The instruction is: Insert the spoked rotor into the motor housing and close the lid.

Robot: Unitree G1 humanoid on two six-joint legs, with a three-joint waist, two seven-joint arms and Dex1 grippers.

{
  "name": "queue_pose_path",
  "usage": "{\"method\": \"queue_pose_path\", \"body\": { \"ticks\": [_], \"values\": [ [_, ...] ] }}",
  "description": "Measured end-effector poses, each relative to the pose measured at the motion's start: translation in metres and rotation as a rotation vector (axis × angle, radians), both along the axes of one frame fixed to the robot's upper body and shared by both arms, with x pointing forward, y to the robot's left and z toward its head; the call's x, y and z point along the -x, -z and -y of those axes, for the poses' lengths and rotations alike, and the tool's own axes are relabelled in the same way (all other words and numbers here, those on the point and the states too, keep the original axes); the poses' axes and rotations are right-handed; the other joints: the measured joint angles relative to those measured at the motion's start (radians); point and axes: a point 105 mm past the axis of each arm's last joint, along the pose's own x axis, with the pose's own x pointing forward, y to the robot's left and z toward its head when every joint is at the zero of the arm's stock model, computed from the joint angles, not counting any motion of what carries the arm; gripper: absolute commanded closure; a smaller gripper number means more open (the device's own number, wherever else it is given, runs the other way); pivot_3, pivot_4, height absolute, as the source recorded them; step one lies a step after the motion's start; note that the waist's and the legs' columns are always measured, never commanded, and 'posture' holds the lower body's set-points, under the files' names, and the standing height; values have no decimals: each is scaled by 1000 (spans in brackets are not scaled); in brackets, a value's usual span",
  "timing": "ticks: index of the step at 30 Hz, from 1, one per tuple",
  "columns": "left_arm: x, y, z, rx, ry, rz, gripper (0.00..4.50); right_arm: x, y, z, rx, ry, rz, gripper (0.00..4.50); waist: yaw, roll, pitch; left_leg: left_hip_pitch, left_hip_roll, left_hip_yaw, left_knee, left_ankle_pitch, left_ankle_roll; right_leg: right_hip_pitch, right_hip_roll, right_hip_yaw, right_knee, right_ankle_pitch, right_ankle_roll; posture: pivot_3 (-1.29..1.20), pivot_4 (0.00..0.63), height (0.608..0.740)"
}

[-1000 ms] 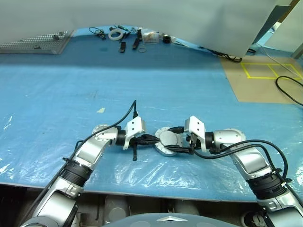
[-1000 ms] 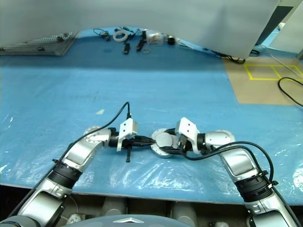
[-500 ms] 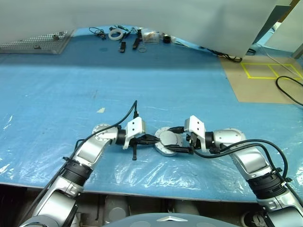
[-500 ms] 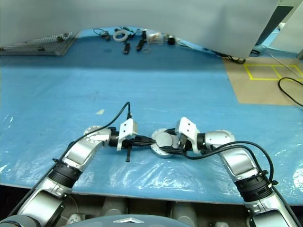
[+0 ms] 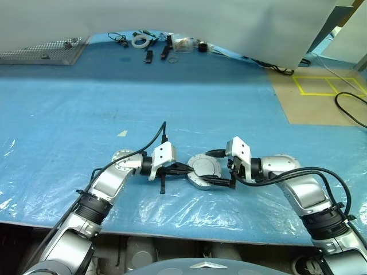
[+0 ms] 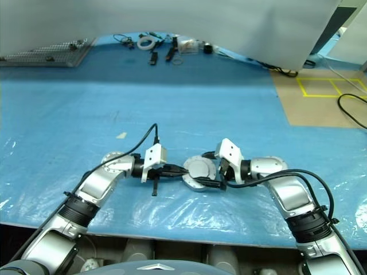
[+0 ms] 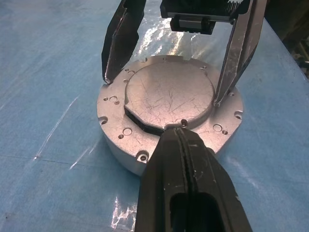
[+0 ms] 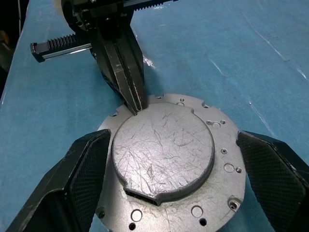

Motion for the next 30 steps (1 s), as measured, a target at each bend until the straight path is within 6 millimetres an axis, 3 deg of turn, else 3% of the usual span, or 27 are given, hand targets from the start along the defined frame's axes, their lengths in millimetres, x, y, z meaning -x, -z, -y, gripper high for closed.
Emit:
{"method": "queue_pose_path", "body": {
  "ticks": [2,7,10,14,18,30],
  "values": [
    [0,0,0,0,0,1,4500,-1,-5,3,-17,19,-7,37,0,0,0,-1,0,0,0,0,0,-1,0,0,0,0,0,0,150,740],
    [0,0,1,2,2,1,4500,-7,-43,13,-119,95,10,37,2,1,0,-1,0,0,-1,0,0,-2,0,0,0,0,0,0,150,740],
    [0,0,1,3,4,1,4500,-10,-49,23,-158,166,-36,37,3,1,0,-1,0,0,-1,0,0,-2,0,0,-1,0,0,0,150,740],
    [0,0,2,3,6,1,4500,-11,-42,38,-207,275,-172,37,5,1,0,-1,0,0,-1,0,0,-1,0,0,-1,0,0,0,150,740],
    [0,0,3,4,8,1,4500,-7,-16,56,-241,419,-372,37,9,1,0,-1,0,0,-2,0,0,-2,0,0,-1,0,0,0,150,740],
    [1,0,2,-1,8,2,4500,16,6,56,-359,500,-719,37,15,3,0,-1,0,0,-2,0,0,-2,0,0,-1,0,0,0,150,740]
  ]
}}
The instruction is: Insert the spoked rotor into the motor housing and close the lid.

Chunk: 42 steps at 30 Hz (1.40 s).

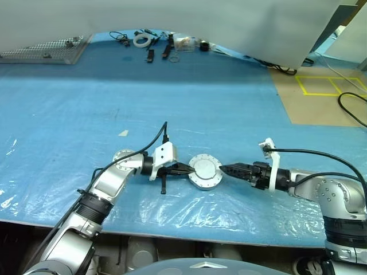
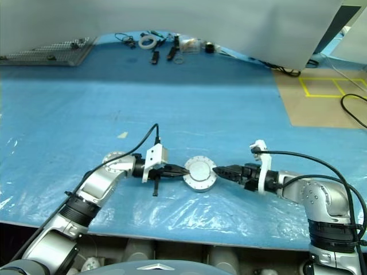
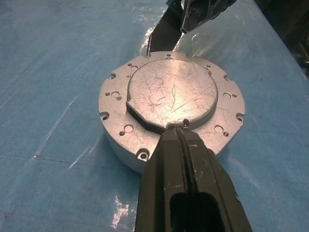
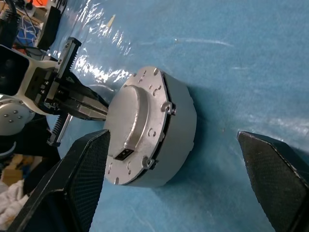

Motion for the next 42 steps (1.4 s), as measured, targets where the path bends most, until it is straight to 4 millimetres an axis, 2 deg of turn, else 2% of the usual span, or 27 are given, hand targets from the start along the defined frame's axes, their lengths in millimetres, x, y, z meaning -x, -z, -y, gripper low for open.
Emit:
{"method": "queue_pose_path", "body": {
  "ticks": [5,11,20,27,30,34,35,42],
  "values": [
    [0,0,-1,-1,-4,-1,4500,17,5,-6,-61,-52,-115,37,5,0,0,0,0,0,-1,0,0,0,0,0,0,0,0,0,150,740],
    [0,0,-1,-2,-10,2,4500,23,13,-15,-78,-71,-171,37,5,1,0,0,0,0,-1,0,0,0,0,0,0,0,0,0,150,740],
    [-1,0,-2,-6,-18,2,4500,-1,14,-24,-106,-3,-92,37,4,1,0,0,0,0,0,0,0,0,0,0,0,0,0,0,150,740],
    [-2,1,-4,-12,-21,1,4500,-4,14,-30,-124,8,-70,37,4,1,0,1,0,0,0,0,0,0,0,0,0,0,0,0,150,740],
    [-2,1,-4,-12,-20,2,4500,-5,15,-34,-133,13,-68,642,4,1,0,1,0,0,0,0,0,0,0,0,0,0,0,0,150,740],
    [-2,2,-7,-23,-23,0,4500,-5,19,-37,-138,23,-77,1834,4,1,0,0,0,0,-1,0,0,0,0,0,0,0,0,0,150,740],
    [-2,2,-9,-29,-24,0,4500,-6,18,-37,-141,23,-72,1971,4,1,0,1,0,0,-1,0,0,0,0,0,0,0,0,0,150,740],
    [-3,3,-9,-30,-29,-2,4500,-7,17,-38,-155,25,-59,2042,5,1,0,1,0,0,-1,0,0,1,0,0,0,0,0,0,150,740]
  ]
}}
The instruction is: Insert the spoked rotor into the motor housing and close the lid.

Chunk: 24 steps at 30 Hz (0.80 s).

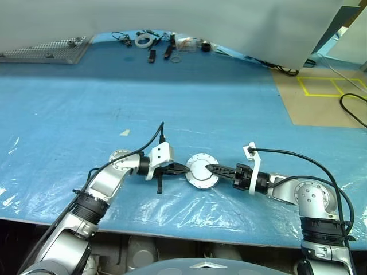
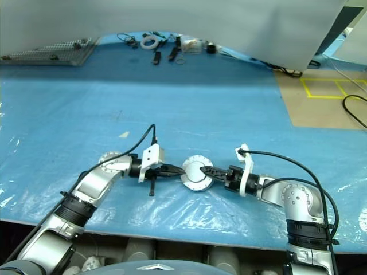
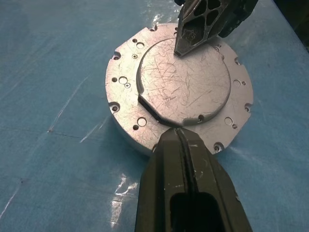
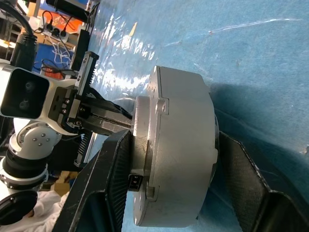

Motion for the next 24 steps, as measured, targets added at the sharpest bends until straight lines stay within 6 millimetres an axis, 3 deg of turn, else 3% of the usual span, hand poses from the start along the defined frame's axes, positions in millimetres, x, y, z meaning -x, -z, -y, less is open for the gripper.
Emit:
{"method": "queue_pose_path", "body": {
  "ticks": [6,12,15,20,24],
  "values": [
    [-5,-7,-4,59,-55,-63,4500,0,0,-3,-6,-11,7,2042,-5,0,0,-1,1,0,-1,0,0,-2,1,0,0,0,0,0,150,740],
    [-11,-49,-21,208,-132,-85,4500,-2,1,-5,-33,-8,2,2042,-17,0,0,-2,1,0,-2,0,0,-4,1,-1,1,0,0,0,150,740],
    [-10,-60,-32,244,-157,-107,4500,-3,2,-7,-51,-1,-7,2042,-26,0,0,-2,1,0,-2,0,0,-4,1,-1,0,0,-1,0,150,740],
    [-2,-53,-52,238,-208,-182,4500,-5,3,-7,-90,25,-37,2042,-27,0,0,-2,1,0,-3,0,0,-6,2,-1,0,0,-1,0,150,740],
    [0,-51,-58,249,-233,-216,4500,-12,1,-7,-145,64,-69,2042,-25,0,0,-2,0,0,-2,0,0,-9,1,-1,1,0,-1,0,150,740]
  ]
}}
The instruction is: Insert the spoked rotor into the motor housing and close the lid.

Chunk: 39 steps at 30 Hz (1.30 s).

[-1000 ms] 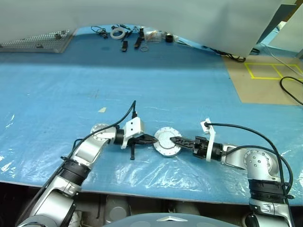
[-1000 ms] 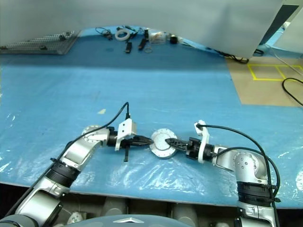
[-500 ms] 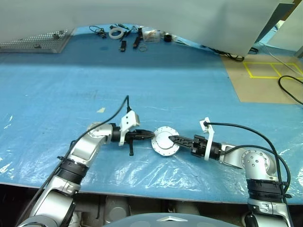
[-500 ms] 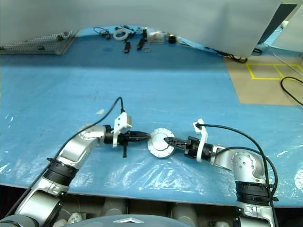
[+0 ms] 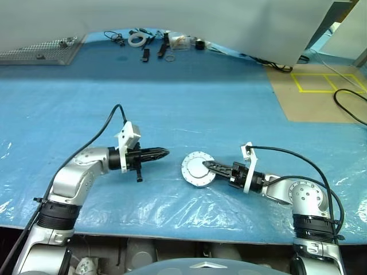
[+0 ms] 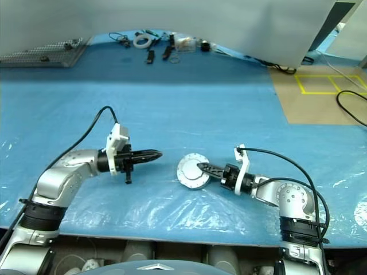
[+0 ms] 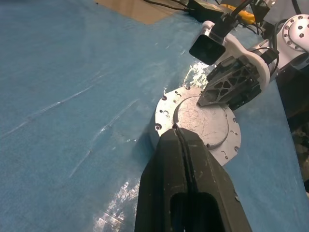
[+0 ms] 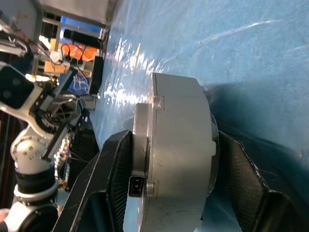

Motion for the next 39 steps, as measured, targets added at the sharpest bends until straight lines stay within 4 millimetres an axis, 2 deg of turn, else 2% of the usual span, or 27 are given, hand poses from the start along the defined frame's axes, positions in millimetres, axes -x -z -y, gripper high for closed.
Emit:
{"method": "queue_pose_path", "body": {
  "ticks": [8,16,19,25,29,34,37,39],
  "values": [
    [7,2,0,41,-9,-62,4500,-13,-12,6,-36,79,-14,2042,2,1,1,-3,0,0,-3,0,0,-3,1,-1,0,2,4,0,150,740],
    [4,-2,-7,75,-53,-85,4500,-17,-20,5,-70,103,-11,2042,2,1,1,-3,-2,0,-5,0,0,-4,0,-1,0,2,4,0,150,740],
    [2,-5,-8,111,-72,-103,4500,-23,-32,2,-112,107,14,2042,1,1,1,-2,-2,0,-4,0,0,-4,0,-1,1,2,4,0,150,740],
    [-1,-25,-10,313,-91,-203,4500,-37,-76,-14,-236,84,115,2042,2,1,1,-3,-2,0,-4,0,0,-4,1,-1,2,3,4,0,150,740],
    [-5,-23,-15,396,-132,-282,4500,-39,-84,-17,-255,87,119,2042,7,1,1,-5,-2,-1,-4,0,0,-4,1,-1,1,3,5,0,150,740],
    [-14,-36,-28,585,-172,-400,4500,-38,-95,-23,-271,70,132,2042,12,0,1,-5,-2,-1,-3,0,0,-4,1,-1,2,3,5,0,150,740],
    [-14,-31,-30,644,-179,-466,3908,-39,-101,-23,-278,72,145,2042,11,0,1,-5,-3,-1,-3,0,0,-4,0,-1,2,3,6,0,150,740],
    [-16,-21,-30,692,-199,-532,3218,-40,-105,-23,-284,77,151,2042,12,0,1,-5,-3,-2,-2,0,0,-4,1,-1,2,3,6,0,150,740]
  ]
}}
